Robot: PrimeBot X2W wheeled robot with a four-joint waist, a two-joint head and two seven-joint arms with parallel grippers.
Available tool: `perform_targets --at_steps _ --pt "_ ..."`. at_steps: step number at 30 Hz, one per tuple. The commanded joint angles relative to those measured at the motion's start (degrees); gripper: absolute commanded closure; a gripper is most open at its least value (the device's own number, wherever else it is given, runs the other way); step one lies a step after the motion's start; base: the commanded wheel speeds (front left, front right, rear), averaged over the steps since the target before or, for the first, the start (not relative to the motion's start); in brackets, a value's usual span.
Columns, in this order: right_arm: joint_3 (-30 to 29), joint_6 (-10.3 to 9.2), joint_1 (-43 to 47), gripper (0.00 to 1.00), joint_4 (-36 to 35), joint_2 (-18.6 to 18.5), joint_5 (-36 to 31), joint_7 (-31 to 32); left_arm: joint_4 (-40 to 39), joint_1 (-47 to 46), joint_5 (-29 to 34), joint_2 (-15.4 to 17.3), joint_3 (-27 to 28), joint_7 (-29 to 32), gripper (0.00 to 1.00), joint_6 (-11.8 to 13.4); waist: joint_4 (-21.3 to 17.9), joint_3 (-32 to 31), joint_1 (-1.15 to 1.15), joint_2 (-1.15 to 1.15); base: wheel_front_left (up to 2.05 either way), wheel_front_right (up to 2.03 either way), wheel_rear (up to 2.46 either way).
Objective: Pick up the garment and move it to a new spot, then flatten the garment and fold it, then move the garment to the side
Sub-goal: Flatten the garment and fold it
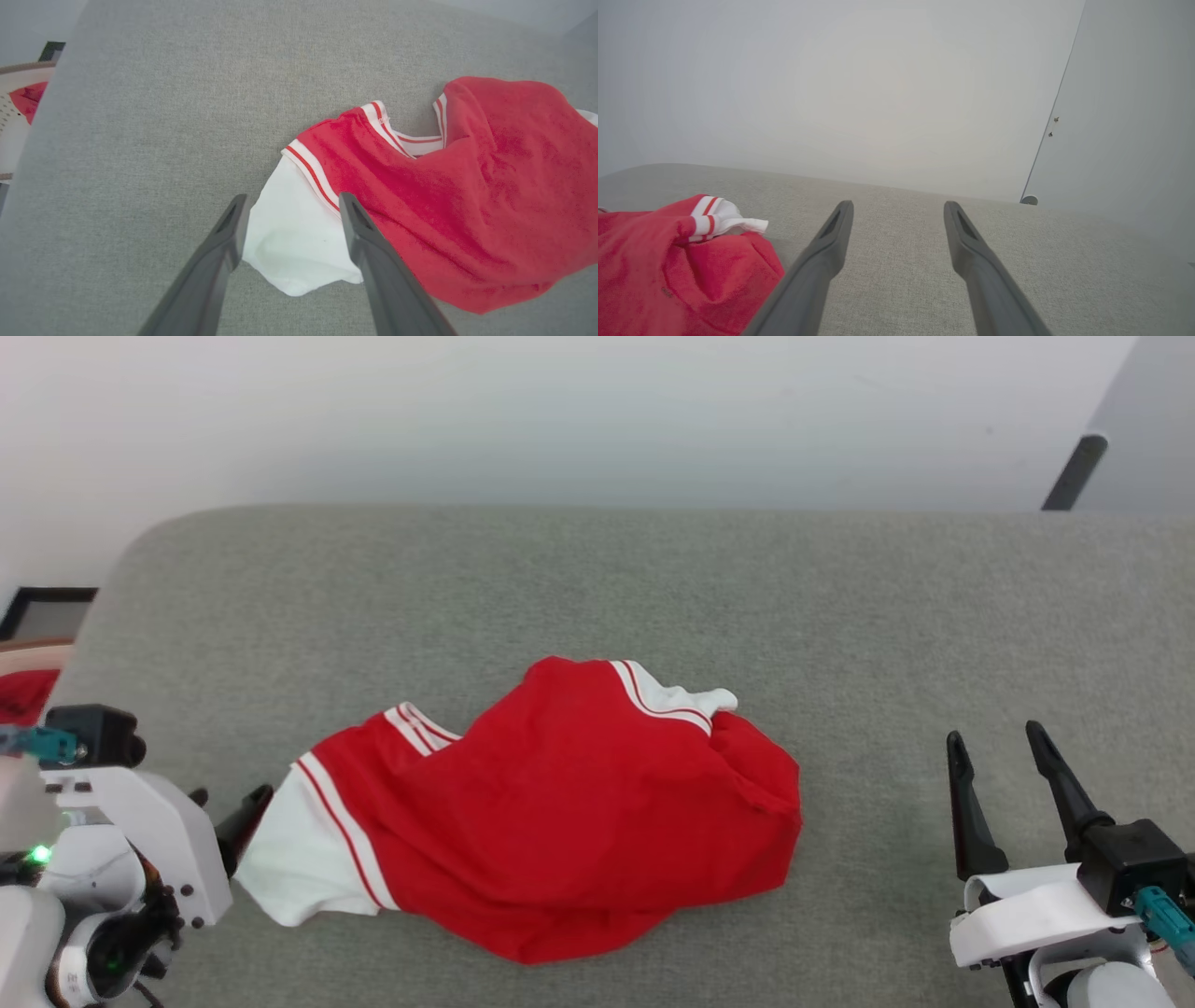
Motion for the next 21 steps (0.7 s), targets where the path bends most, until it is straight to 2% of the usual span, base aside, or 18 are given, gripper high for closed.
perform_targets --at_steps 1,11,21 --pt "0.2 -0.02 0.5 0.00 0.2 -0.3 0.1 0.0 -0.6 0.6 0.7 -0.2 0.4 -1.3 0.00 -0.2 1.3 -1.4 0.00 0.00 0.00 0.00 0.00" --pt "1.1 -0.02 1.9 0.00 1.3 -0.9 1.1 -0.1 -5.5 6.2 5.4 -3.9 2.4 -20.2 0.00 -1.7 5.7 -5.1 0.00 0.00 0.00 0.00 0.00" --pt "2.2 -0.02 3.3 0.00 2.6 -1.5 2.1 0.0 -6.1 13.3 9.3 -7.8 4.7 -39.1 0.00 -2.1 9.2 -7.1 0.00 0.00 0.00 0.00 0.00"
